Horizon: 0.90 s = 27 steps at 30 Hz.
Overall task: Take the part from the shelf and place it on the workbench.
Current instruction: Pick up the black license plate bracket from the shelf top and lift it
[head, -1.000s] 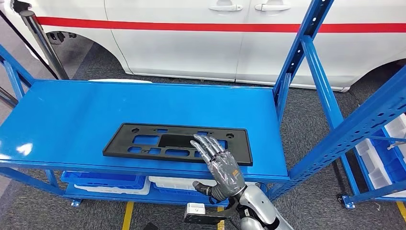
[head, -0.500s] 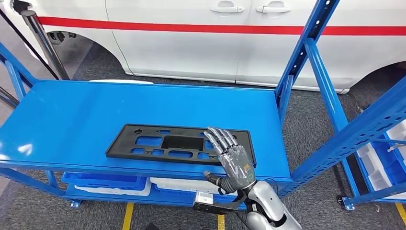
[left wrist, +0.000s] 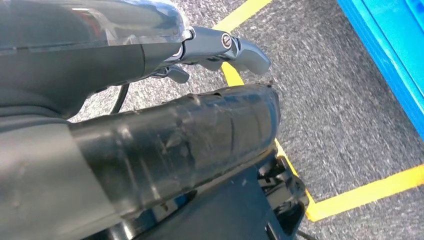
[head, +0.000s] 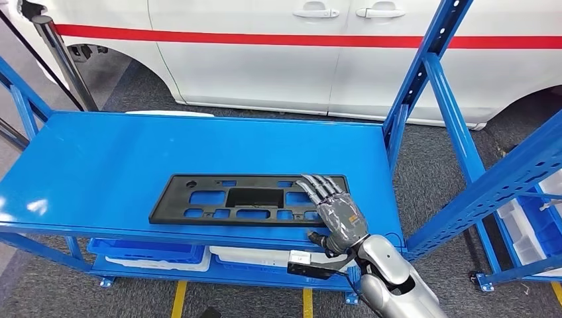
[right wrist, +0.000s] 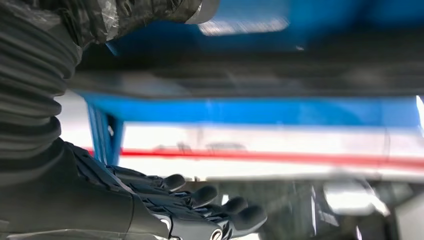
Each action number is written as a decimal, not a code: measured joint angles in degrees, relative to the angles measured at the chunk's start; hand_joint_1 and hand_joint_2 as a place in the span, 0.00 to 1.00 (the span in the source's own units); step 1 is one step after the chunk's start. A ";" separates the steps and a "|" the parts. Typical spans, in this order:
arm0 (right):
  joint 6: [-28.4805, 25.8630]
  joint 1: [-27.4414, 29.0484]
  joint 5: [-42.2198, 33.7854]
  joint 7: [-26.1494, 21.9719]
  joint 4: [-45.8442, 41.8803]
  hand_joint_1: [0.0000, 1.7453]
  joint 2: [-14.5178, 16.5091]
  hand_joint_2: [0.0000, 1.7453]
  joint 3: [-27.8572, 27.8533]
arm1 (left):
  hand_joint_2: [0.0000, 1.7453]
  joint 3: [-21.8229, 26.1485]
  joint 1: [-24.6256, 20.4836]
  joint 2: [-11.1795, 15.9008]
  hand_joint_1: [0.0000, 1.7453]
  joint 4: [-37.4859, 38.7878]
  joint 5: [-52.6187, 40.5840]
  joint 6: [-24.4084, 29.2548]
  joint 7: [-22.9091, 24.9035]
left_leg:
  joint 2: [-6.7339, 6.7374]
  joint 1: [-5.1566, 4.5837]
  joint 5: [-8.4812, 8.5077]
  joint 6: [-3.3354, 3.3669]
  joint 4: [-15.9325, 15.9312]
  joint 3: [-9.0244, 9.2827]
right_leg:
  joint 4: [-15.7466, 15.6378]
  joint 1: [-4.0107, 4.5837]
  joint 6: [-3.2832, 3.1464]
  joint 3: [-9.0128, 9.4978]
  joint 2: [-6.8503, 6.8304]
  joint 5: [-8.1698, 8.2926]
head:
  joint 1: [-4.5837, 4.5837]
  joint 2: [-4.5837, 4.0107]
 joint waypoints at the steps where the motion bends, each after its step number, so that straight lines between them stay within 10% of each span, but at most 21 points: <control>1: 0.73 -0.35 -0.16 0.10 0.83 0.00 -0.19 1.00 0.03 | 0.00 -0.07 -0.01 0.01 0.00 0.00 0.00 0.03 0.08 | -0.02 0.04 -0.21 -0.26 0.18 -0.02 | -0.21 -0.13 -0.25 0.08 -0.04 0.12 | 0.00 0.00; 6: 3.41 -2.30 -1.44 0.33 4.49 0.00 -0.84 1.00 0.08 | 0.00 -0.28 0.07 0.05 0.00 0.00 -0.01 0.14 0.28 | 0.01 0.37 -6.98 -1.51 13.42 -6.23 | -0.78 -0.45 -1.40 0.28 -0.22 0.45 | -0.25 0.00; 8: 3.87 -2.76 -1.85 0.11 5.54 0.00 -0.93 1.00 0.14 | 0.00 -0.32 0.20 0.05 0.00 0.00 -0.03 0.14 0.32 | 0.02 0.48 -6.81 -1.69 16.15 -7.71 | -0.75 -0.42 -1.39 0.36 -0.22 0.42 | -0.25 0.00; 13: 4.08 -4.16 -1.92 -0.02 7.15 0.00 -0.93 1.00 0.35 | 0.00 -0.40 -0.03 0.10 0.00 0.00 -0.04 0.16 0.37 | -0.01 0.26 0.51 -0.76 0.48 -0.40 | -0.63 -0.17 -0.64 0.78 -0.02 0.14 | -0.22 0.00; 18: 2.45 -5.31 -1.29 0.03 8.66 0.00 -0.89 1.00 0.87 | 0.00 -0.50 -0.10 0.06 0.00 0.00 -0.05 0.16 0.50 | 0.02 0.38 1.12 0.81 -1.12 0.17 | 1.31 -0.34 0.74 -0.10 -0.01 -1.31 | -0.17 0.00; 22: 1.35 -5.32 -1.01 0.01 9.35 0.00 -0.84 1.00 1.11 | 0.00 -0.68 -0.14 0.03 0.00 0.00 -0.07 0.16 0.75 | 0.11 0.42 1.27 1.31 -1.29 0.11 | 14.35 -0.53 1.45 -6.17 -0.06 -7.36 | -0.13 0.00; 24: 1.01 -5.35 -0.90 0.01 9.49 0.00 -0.77 1.00 1.25 | 0.00 -0.76 -0.11 0.01 0.00 0.00 -0.08 0.16 0.83 | 0.05 0.45 1.15 1.20 -1.14 0.19 | 13.66 -0.66 1.55 -5.90 -0.08 -5.50 | -0.13 0.00; 27: 0.89 -5.63 -0.63 0.11 9.59 0.00 -0.52 1.00 1.34 | 0.00 -0.95 -0.15 -0.03 0.00 0.00 -0.15 0.16 0.86 | -0.09 0.38 0.62 0.66 -0.49 0.21 | 3.00 -0.78 1.23 -0.80 -0.10 -0.59 | -0.13 0.00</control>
